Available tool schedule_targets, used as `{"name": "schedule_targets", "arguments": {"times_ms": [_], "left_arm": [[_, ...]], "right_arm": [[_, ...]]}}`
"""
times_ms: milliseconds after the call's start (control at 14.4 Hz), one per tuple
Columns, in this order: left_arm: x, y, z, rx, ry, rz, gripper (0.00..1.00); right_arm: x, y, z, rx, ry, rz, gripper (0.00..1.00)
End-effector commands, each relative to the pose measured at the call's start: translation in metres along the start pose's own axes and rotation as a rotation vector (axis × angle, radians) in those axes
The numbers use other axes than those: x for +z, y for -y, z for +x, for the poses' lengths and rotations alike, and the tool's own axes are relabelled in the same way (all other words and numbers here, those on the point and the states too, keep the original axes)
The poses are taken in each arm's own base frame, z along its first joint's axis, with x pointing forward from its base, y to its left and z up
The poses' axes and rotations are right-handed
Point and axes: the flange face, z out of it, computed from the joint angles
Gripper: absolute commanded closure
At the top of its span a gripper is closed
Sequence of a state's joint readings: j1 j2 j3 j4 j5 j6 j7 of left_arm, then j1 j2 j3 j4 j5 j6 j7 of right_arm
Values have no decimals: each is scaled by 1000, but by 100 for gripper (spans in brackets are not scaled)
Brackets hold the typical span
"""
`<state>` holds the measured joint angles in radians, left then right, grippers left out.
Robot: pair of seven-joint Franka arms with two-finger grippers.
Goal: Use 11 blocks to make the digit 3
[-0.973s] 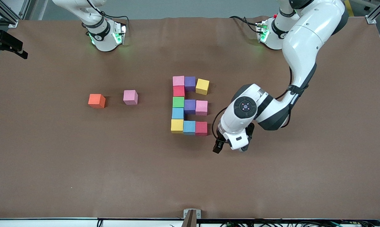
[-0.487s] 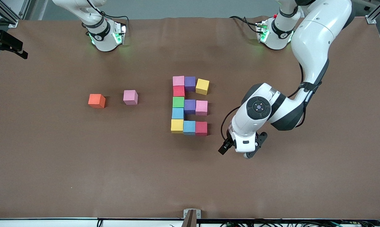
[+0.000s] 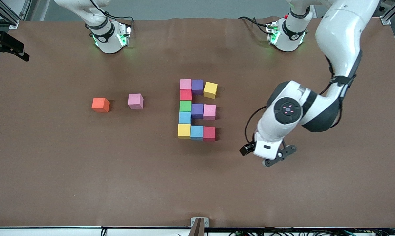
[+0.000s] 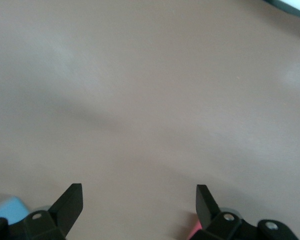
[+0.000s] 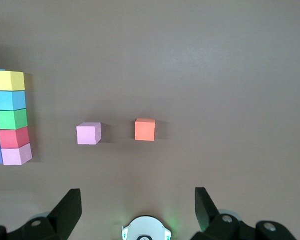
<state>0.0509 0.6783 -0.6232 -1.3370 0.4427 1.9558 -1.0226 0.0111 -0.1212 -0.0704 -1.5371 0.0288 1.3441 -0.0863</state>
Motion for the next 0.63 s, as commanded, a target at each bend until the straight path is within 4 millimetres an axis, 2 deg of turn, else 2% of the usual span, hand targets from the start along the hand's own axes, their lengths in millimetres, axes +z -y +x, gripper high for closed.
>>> {"name": "schedule_targets", "arguments": {"times_ms": [0, 70, 348, 487, 556], "left_arm": [[-44, 36, 11, 61, 5, 7, 1], [-58, 52, 21, 66, 12, -3, 1], [-103, 98, 38, 120, 34, -5, 1], [-116, 115, 45, 135, 40, -16, 0], [-118, 117, 44, 121, 49, -15, 0]], "right_arm": [[-3, 2, -8, -2, -9, 3, 0], [-3, 2, -9, -1, -7, 1, 0], [-2, 2, -9, 0, -5, 3, 0], [-3, 6, -8, -8, -6, 1, 0], [-3, 7, -9, -12, -6, 1, 0]]}}
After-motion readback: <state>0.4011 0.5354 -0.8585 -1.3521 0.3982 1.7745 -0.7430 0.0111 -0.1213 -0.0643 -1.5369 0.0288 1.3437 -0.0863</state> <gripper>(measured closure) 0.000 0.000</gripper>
